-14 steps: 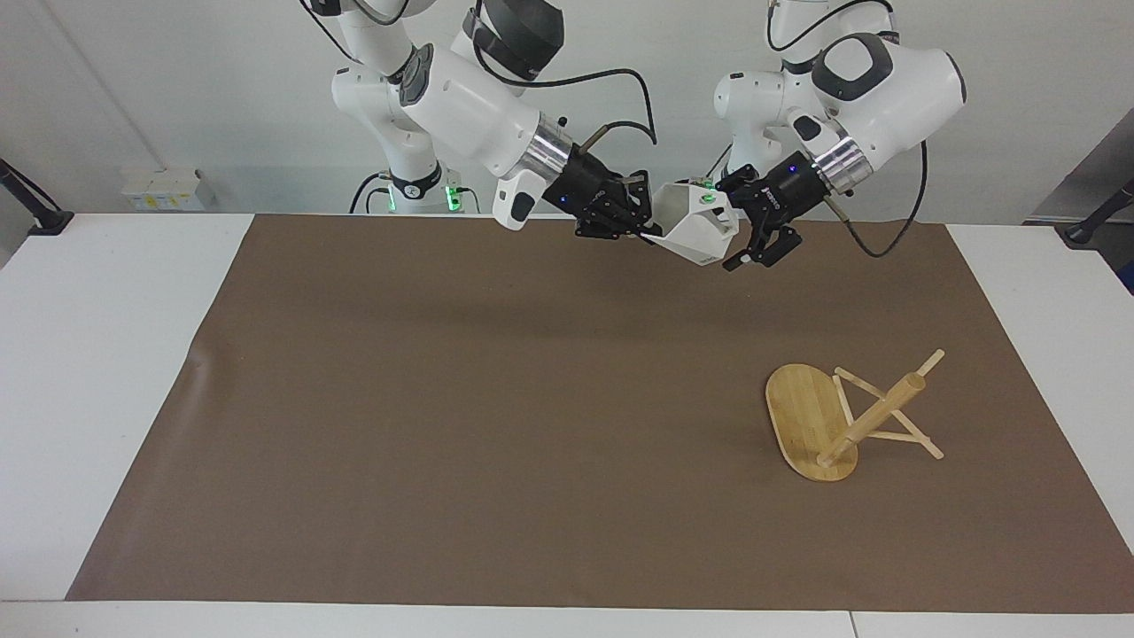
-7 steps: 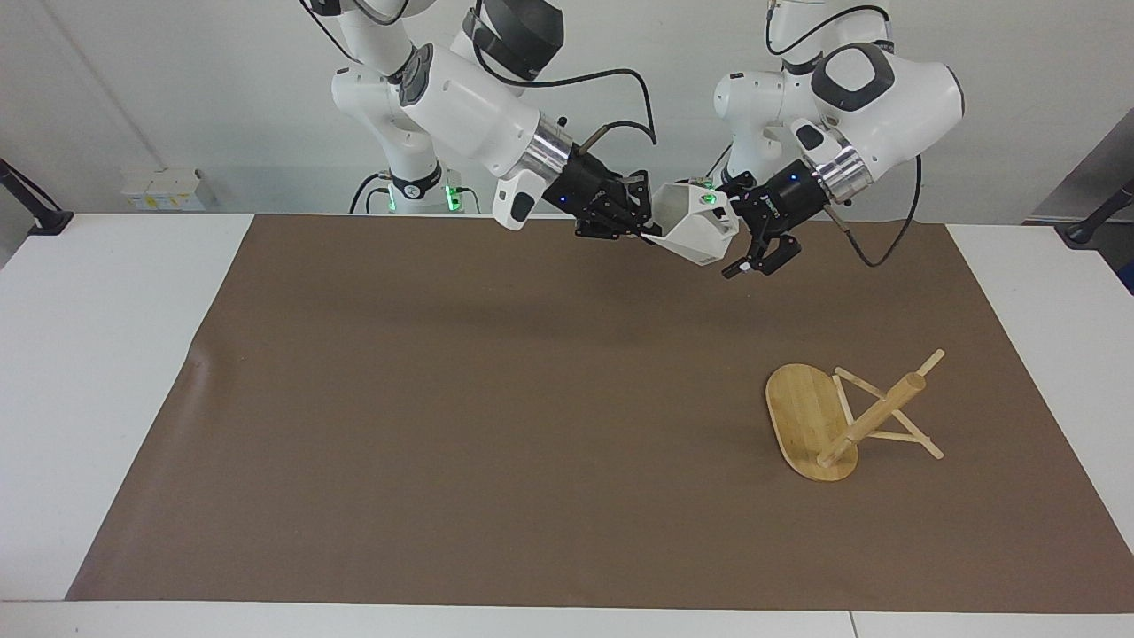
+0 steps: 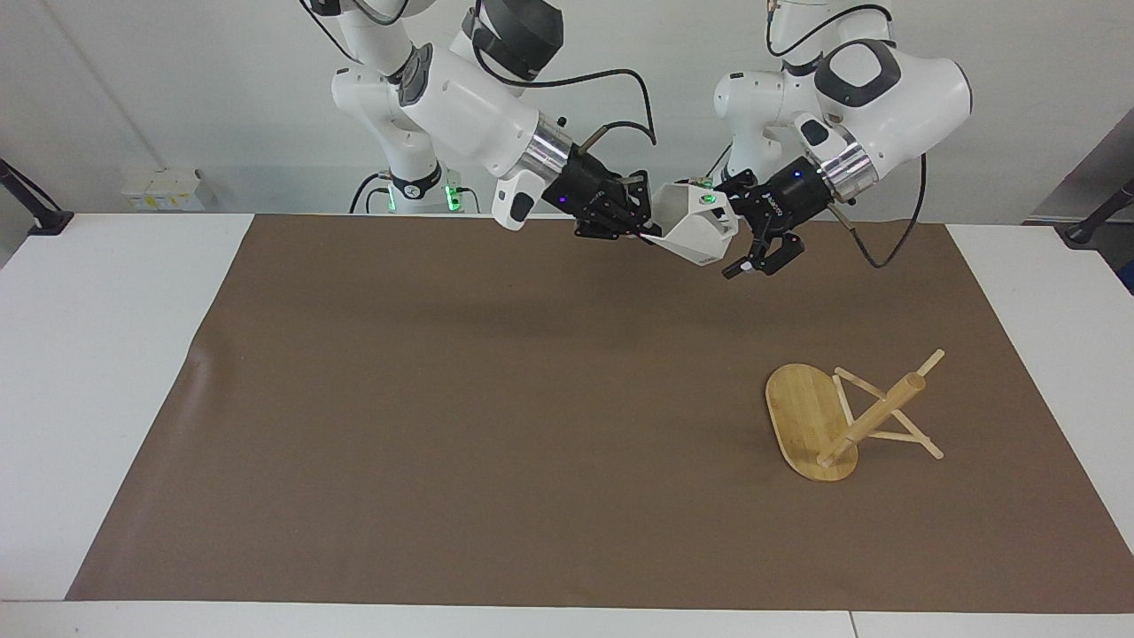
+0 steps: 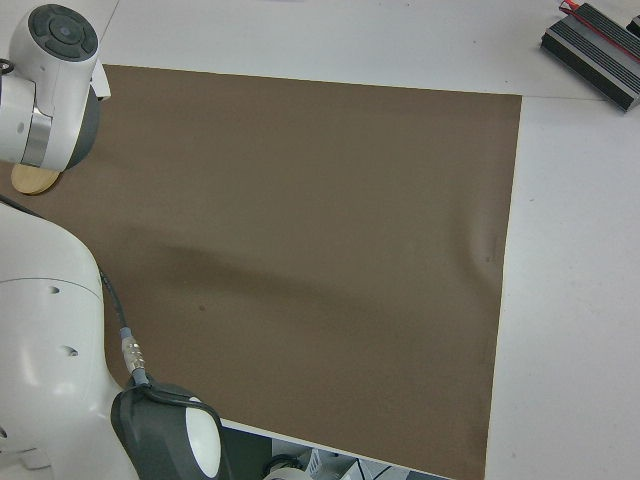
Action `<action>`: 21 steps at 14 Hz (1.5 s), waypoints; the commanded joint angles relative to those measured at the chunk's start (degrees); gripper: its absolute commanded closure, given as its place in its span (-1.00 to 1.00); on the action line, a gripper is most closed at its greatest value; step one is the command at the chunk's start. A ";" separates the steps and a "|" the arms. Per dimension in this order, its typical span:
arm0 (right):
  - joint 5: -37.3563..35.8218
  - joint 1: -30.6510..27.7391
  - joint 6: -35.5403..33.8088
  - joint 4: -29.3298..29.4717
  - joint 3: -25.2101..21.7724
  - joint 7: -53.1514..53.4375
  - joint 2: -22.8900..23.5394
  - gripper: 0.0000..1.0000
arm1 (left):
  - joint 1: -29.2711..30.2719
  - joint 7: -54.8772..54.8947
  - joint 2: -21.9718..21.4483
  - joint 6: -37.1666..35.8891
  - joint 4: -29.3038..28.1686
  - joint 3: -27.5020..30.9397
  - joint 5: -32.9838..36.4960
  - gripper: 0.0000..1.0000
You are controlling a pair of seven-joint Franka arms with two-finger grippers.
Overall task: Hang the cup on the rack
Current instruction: 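Close the left gripper on the mug while the right gripper holds it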
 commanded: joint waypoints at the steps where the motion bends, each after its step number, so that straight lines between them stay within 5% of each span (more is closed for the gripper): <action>1: 1.38 -0.71 0.51 0.35 0.72 0.52 0.22 1.00 | -1.61 0.17 0.64 0.05 0.72 0.39 -1.64 -1.00; 15: 1.38 -0.80 -0.01 0.35 0.72 0.52 0.22 1.00 | -1.44 -1.15 0.29 -2.41 0.81 0.39 -3.04 -1.00; 16: 1.38 -0.80 -0.01 0.35 0.72 0.52 0.22 1.00 | -1.44 -1.24 0.20 -2.50 0.81 0.48 -3.48 -0.74; 18: 1.38 -0.80 -0.01 0.35 0.72 0.52 0.22 1.00 | -1.35 -1.59 0.11 -2.50 0.63 0.48 -3.74 0.71; 19: 1.38 -0.80 -0.01 0.35 0.72 0.52 0.22 1.00 | -1.26 -2.64 0.11 -2.85 0.54 0.48 -3.75 1.00; 21: 1.20 -0.80 0.08 0.35 0.72 0.34 0.22 1.00 | -1.17 -3.44 0.03 -3.20 0.63 0.48 -3.75 1.00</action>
